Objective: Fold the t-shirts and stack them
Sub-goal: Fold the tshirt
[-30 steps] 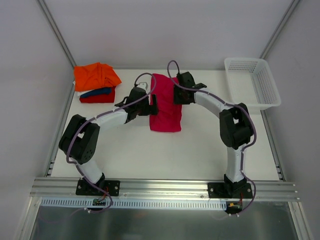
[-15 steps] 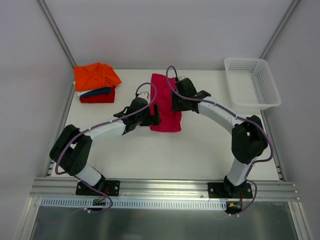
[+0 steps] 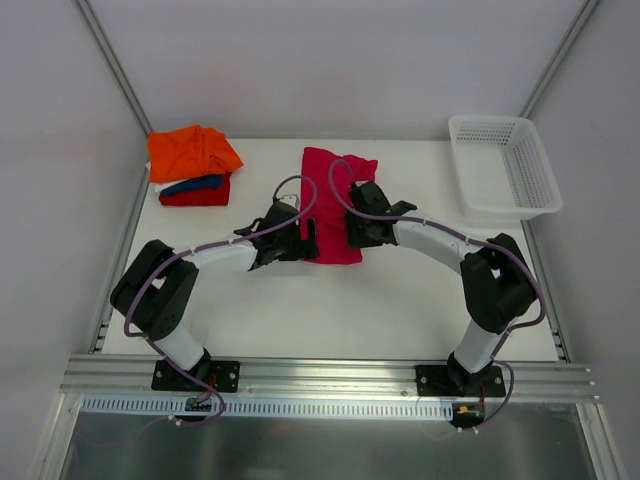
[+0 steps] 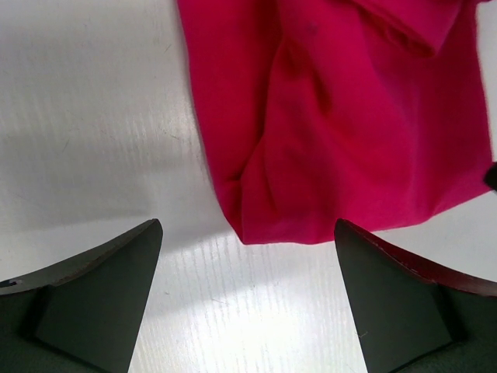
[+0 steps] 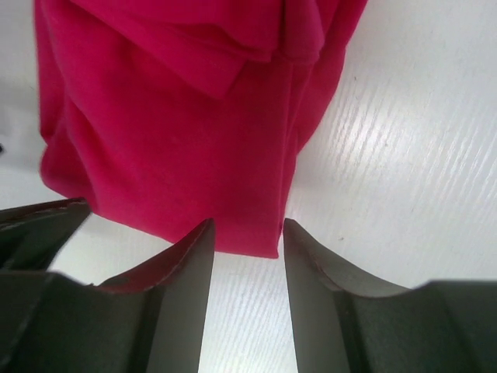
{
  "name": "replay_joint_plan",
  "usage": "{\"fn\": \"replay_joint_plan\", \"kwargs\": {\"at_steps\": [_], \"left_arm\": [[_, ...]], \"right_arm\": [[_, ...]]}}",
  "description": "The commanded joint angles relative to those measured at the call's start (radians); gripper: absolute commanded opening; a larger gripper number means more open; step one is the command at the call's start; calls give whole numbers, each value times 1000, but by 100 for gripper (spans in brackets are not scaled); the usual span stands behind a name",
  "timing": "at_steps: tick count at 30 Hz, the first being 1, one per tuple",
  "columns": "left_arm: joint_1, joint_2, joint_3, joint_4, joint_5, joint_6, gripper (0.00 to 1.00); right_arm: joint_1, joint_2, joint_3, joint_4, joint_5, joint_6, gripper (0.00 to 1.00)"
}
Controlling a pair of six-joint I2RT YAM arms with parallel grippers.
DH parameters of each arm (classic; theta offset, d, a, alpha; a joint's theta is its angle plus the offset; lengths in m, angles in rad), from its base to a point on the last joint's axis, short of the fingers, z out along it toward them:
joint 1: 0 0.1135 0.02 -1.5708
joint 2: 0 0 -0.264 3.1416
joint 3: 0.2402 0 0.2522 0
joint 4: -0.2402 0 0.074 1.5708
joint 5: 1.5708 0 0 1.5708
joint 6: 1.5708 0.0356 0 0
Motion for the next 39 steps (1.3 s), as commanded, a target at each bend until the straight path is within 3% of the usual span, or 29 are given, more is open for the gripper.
{"fn": "replay_joint_plan", "kwargs": {"at_steps": [1, 22, 39], "left_arm": [[-4, 46, 45, -5, 6, -6, 94], [11, 103, 100, -76, -10, -14, 94], [12, 110, 166, -244, -60, -3, 94]], "right_arm": [[9, -15, 83, 14, 9, 1, 43], [6, 262, 332, 1, -95, -39, 43], [-31, 309, 377, 24, -97, -55, 42]]}}
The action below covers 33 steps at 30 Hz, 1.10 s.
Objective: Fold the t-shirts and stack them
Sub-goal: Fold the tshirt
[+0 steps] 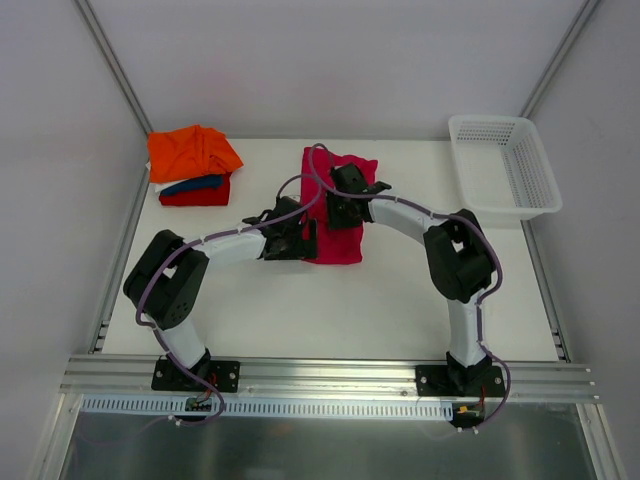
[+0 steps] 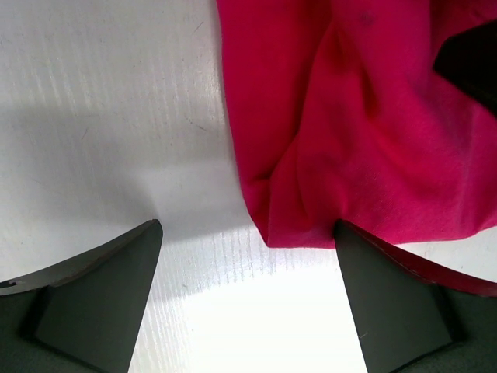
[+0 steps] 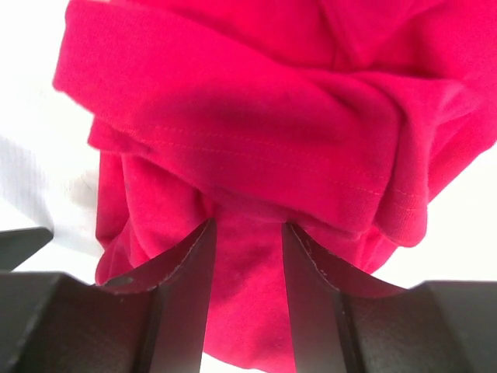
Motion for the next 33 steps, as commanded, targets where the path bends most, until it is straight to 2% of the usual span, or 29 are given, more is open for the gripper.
{"fn": "replay_joint_plan", "kwargs": {"at_steps": [1, 12, 26, 33], "left_arm": [[9, 10, 35, -50, -26, -3, 94], [11, 4, 29, -57, -19, -3, 93], [3, 1, 20, -63, -16, -3, 93], [-1, 5, 17, -61, -13, -3, 93]], "right_arm": [[-27, 8, 58, 20, -13, -26, 42], [-86, 94, 138, 21, -24, -44, 42], [-168, 212, 369, 20, -21, -22, 42], [-205, 266, 461, 56, 34, 24, 42]]}}
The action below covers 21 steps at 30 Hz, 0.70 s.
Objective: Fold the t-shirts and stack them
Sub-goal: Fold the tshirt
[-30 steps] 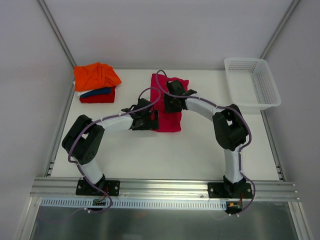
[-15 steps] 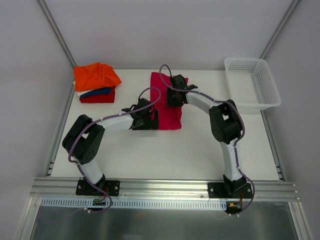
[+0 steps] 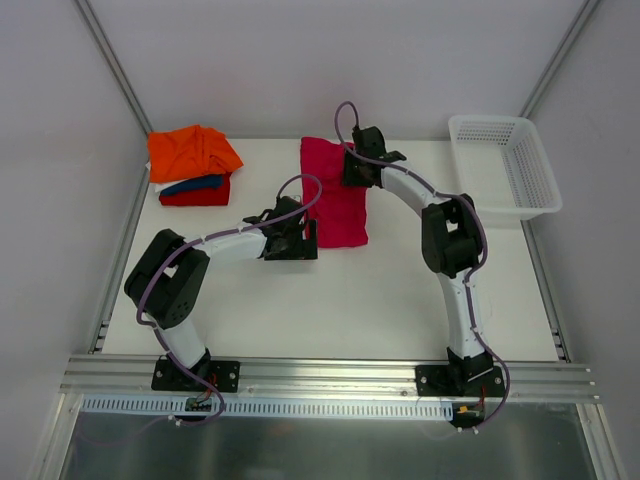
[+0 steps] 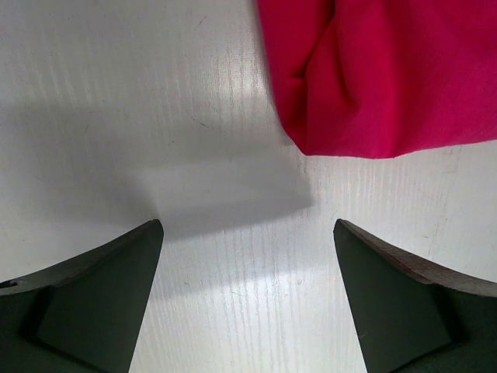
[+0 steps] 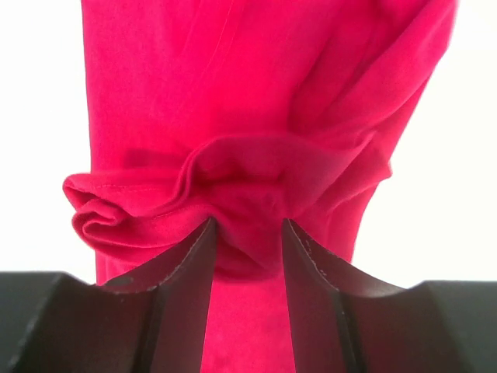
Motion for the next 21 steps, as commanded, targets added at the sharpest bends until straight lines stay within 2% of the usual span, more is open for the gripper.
{"fn": "replay_joint_plan", "kwargs": {"at_steps": [1, 7, 12, 16, 21], "left_arm": [[0, -2, 7, -36, -14, -3, 93], [-3, -5, 0, -37, -16, -5, 93], [-4, -28, -9, -36, -28, -5, 93], [-6, -46, -13, -37, -40, -2, 93], [-4, -60, -2, -36, -39, -2, 94]], "right_arm": [[-21, 25, 71, 48, 46, 47, 42], [-60, 69, 168, 71, 97, 116, 43], [-87, 31, 143, 72, 163, 120, 43], [-110, -47, 32, 75, 149, 123, 43], [-112, -203, -230, 114, 111, 101, 43]]}}
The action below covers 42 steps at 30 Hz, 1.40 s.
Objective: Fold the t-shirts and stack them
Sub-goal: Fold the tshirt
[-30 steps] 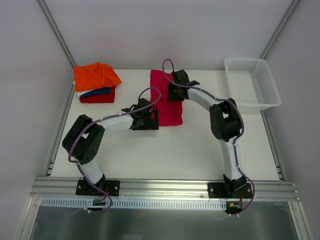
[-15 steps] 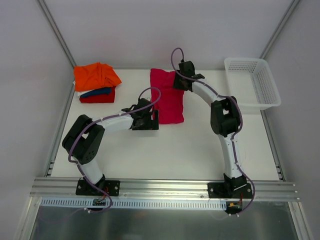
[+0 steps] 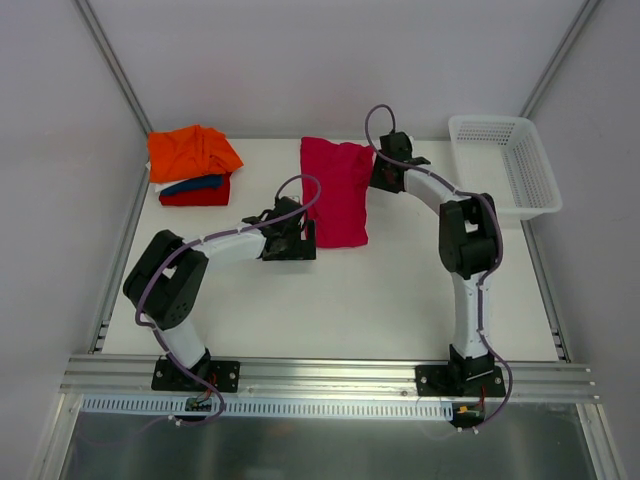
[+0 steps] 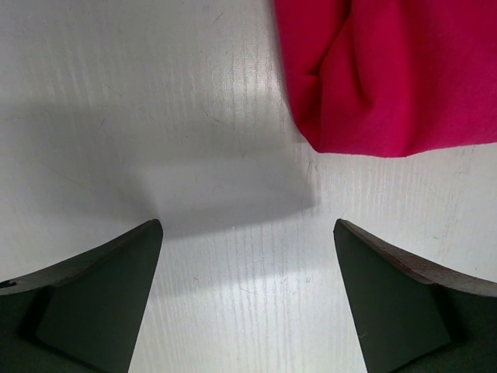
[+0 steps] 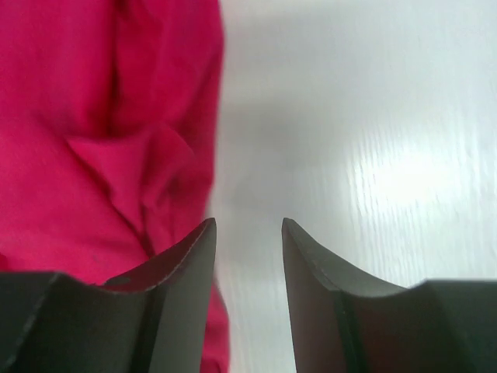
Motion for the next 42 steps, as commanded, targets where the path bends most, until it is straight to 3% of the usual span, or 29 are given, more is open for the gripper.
{"fn": "replay_joint_plan", "kwargs": {"at_steps": [1, 5, 20, 29, 42], "left_arm": [[-3, -55, 8, -24, -11, -2, 94], [3, -63, 9, -6, 14, 1, 94], [122, -24, -133, 348, 313, -75, 94], [158, 21, -165, 493, 386, -111, 93], [165, 115, -126, 551, 422, -122, 93]], "right_arm": [[6, -172, -130, 36, -12, -1, 43], [18, -309, -293, 40, -46, -29, 45], [47, -590, -709, 97, -274, -24, 58], [52, -599, -821, 181, -333, 2, 62], [52, -469, -770, 253, -356, 6, 65]]}}
